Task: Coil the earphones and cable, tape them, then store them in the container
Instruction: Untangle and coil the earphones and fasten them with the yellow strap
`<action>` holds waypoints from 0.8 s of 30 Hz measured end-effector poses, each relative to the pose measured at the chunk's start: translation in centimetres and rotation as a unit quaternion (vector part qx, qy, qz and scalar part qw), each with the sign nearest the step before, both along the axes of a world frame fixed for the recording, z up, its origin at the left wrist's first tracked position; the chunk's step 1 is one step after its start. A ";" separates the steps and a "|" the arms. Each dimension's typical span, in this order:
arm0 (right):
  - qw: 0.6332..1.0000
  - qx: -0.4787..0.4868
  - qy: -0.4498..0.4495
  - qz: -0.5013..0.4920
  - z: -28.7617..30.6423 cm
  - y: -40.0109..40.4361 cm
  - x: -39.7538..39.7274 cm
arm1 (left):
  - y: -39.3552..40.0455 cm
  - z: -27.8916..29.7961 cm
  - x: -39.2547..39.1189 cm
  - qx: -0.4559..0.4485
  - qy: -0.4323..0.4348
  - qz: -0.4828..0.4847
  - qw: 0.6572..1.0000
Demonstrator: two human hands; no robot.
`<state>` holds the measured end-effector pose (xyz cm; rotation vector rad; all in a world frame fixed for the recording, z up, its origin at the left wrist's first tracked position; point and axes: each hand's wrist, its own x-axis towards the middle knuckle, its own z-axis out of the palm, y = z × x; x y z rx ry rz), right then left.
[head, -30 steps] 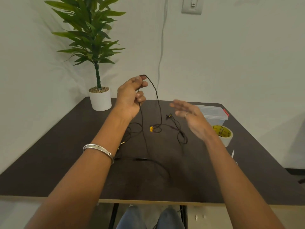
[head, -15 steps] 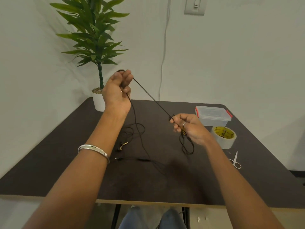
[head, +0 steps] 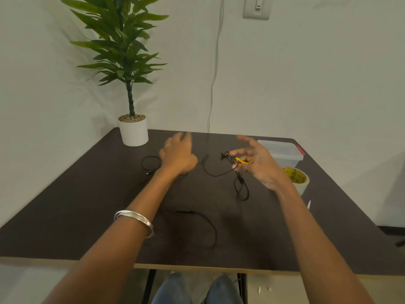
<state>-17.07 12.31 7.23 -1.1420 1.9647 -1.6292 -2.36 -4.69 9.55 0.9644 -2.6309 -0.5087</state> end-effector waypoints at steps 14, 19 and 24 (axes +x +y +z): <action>0.942 -0.044 0.320 -0.090 1.3 -0.8 2.1 | 5.6 -1.2 -1.7 0.286 0.275 -0.123 0.910; 0.959 -0.059 0.247 -0.123 0.0 -0.8 2.1 | 5.2 -0.8 -1.3 0.375 0.342 -0.080 0.858; 0.980 -0.041 0.139 -0.134 -2.7 -1.2 1.4 | 4.0 0.7 -0.9 0.582 0.424 -0.101 0.687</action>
